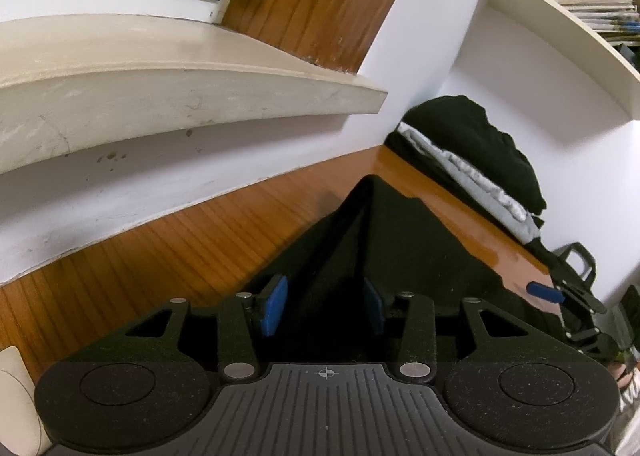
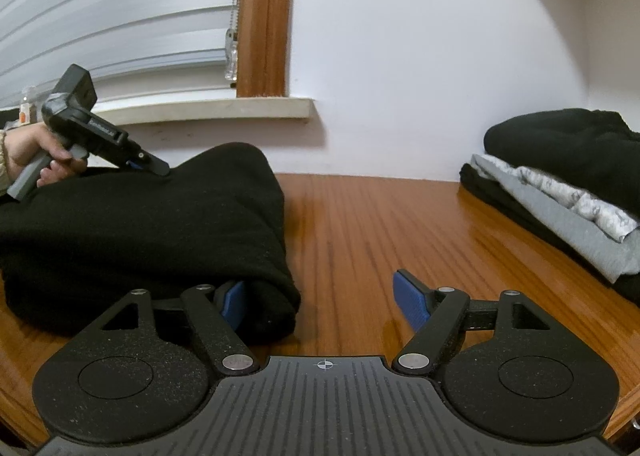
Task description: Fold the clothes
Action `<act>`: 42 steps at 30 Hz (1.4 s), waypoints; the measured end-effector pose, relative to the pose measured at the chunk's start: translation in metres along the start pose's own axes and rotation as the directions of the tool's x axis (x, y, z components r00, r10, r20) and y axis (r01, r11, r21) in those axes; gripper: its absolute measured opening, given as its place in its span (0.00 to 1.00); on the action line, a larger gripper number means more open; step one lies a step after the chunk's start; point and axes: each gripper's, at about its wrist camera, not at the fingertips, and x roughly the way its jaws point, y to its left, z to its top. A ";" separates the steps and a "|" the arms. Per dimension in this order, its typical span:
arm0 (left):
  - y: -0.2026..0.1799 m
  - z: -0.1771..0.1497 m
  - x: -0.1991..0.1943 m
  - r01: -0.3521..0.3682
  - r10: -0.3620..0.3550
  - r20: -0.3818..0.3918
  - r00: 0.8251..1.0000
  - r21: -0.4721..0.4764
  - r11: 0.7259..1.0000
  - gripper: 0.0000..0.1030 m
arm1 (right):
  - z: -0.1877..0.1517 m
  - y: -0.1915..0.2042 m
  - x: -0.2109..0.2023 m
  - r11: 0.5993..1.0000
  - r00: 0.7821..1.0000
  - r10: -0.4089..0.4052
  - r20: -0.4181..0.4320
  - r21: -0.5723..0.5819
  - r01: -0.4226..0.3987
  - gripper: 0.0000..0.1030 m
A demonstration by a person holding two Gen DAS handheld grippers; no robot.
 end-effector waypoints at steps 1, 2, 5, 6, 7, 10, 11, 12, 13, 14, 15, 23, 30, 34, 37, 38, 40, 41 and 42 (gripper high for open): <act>0.000 0.000 0.000 -0.002 0.002 0.000 1.000 0.002 1.000 0.44 | 0.000 0.000 0.000 1.000 1.000 0.000 0.000 -0.001 0.000 0.71; -0.001 0.000 0.000 -0.004 0.004 0.000 1.000 0.003 1.000 0.44 | 0.000 0.000 0.000 1.000 1.000 0.000 0.000 -0.001 0.000 0.71; -0.002 0.000 0.001 -0.011 0.011 -0.002 1.000 0.011 1.000 0.44 | 0.000 0.001 0.000 1.000 1.000 -0.003 0.002 -0.003 0.003 0.71; -0.002 0.000 0.001 -0.013 0.013 -0.002 1.000 0.012 1.000 0.44 | 0.000 0.001 -0.001 1.000 1.000 -0.004 0.003 -0.004 0.004 0.71; -0.003 0.000 0.001 -0.016 0.016 -0.002 1.000 0.014 1.000 0.44 | 0.000 0.001 -0.001 1.000 1.000 -0.005 0.004 -0.005 0.005 0.71; -0.005 0.000 0.001 -0.023 0.023 -0.004 1.000 0.021 1.000 0.44 | 0.001 0.001 -0.001 1.000 1.000 -0.009 0.004 -0.006 0.009 0.71; -0.005 0.000 0.001 -0.025 0.025 -0.005 1.000 0.022 0.999 0.44 | 0.001 0.001 -0.001 1.000 1.000 -0.010 0.003 -0.007 0.010 0.71; -0.005 0.000 0.002 -0.026 0.026 -0.006 1.000 0.023 0.999 0.44 | 0.002 0.001 -0.001 1.000 1.000 -0.010 0.002 -0.006 0.010 0.71; -0.006 0.000 0.002 -0.027 0.027 -0.007 1.000 0.024 0.999 0.44 | 0.002 0.001 -0.001 1.000 1.000 -0.011 0.002 -0.006 0.011 0.71; -0.006 0.000 0.002 -0.028 0.028 -0.006 1.000 0.024 0.999 0.44 | 0.002 0.001 -0.002 1.000 1.000 -0.012 0.001 -0.005 0.012 0.71; -0.006 0.000 0.001 -0.029 0.029 -0.005 1.000 0.025 0.999 0.47 | 0.003 0.003 -0.002 1.000 1.000 -0.019 0.003 -0.014 0.019 0.71; -0.004 0.000 -0.001 -0.039 0.039 0.011 0.999 0.014 0.999 0.53 | 0.004 0.021 -0.007 0.989 0.995 -0.090 0.042 -0.118 0.094 0.74; -0.004 0.001 -0.001 -0.038 0.038 0.013 0.999 0.019 0.999 0.41 | 0.021 0.043 -0.016 0.981 0.997 0.028 0.076 -0.195 -0.013 0.52; -0.012 0.000 -0.004 -0.049 0.047 0.028 0.998 0.066 0.997 0.08 | 0.031 0.047 -0.015 0.974 0.995 0.091 0.048 -0.211 -0.079 0.02; -0.023 0.004 -0.021 -0.105 0.094 0.120 0.988 0.095 0.990 0.05 | 0.031 0.048 -0.020 0.967 0.997 0.079 0.020 -0.243 -0.072 0.02; -0.023 0.007 -0.028 -0.097 0.084 0.148 0.985 0.078 0.992 0.05 | 0.029 0.049 -0.021 0.964 0.997 0.075 -0.002 -0.255 -0.073 0.02; -0.020 0.012 -0.036 -0.087 0.077 0.166 0.983 0.059 0.994 0.05 | 0.021 0.051 -0.021 0.957 0.997 0.075 -0.037 -0.277 -0.082 0.01; -0.018 0.014 -0.039 -0.084 0.074 0.174 0.982 0.049 0.995 0.02 | 0.017 0.052 -0.021 0.955 0.996 0.076 -0.051 -0.285 -0.088 0.01; -0.017 0.015 -0.040 -0.088 0.079 0.175 0.981 0.041 0.995 0.02 | 0.015 0.052 -0.022 0.954 0.996 0.078 -0.054 -0.285 -0.090 0.01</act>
